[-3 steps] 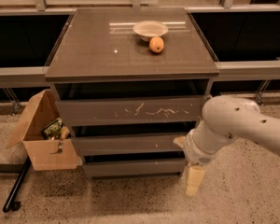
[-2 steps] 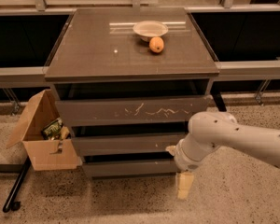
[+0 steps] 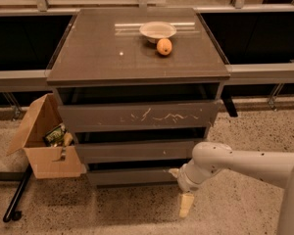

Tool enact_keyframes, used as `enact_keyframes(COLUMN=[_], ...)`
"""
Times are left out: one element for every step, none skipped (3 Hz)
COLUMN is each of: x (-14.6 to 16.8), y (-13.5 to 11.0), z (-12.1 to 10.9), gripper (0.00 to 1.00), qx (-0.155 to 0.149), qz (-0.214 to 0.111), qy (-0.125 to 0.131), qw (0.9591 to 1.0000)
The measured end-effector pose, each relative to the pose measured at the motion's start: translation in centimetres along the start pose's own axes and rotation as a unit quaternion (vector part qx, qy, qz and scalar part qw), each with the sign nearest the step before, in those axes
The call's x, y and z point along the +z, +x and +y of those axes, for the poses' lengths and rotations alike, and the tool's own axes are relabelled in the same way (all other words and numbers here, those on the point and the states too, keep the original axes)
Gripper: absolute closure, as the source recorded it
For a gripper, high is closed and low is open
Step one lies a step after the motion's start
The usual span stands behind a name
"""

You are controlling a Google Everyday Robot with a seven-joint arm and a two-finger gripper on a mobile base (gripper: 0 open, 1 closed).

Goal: Open bottom drawer

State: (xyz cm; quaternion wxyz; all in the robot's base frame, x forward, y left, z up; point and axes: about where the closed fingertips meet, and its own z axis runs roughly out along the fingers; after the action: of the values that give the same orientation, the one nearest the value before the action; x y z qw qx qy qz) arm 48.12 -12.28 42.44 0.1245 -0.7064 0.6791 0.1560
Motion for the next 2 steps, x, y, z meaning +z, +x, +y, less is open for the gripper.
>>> enact_keyframes(x=[7.43, 7.43], y=[0.88, 0.88], z=[-2.69, -2.69], gripper=[0.0, 0.0], qx=[-0.005, -0.005], qz=[-0.066, -0.066], qy=[-0.022, -0.022], qw=[0.9976, 0.9976])
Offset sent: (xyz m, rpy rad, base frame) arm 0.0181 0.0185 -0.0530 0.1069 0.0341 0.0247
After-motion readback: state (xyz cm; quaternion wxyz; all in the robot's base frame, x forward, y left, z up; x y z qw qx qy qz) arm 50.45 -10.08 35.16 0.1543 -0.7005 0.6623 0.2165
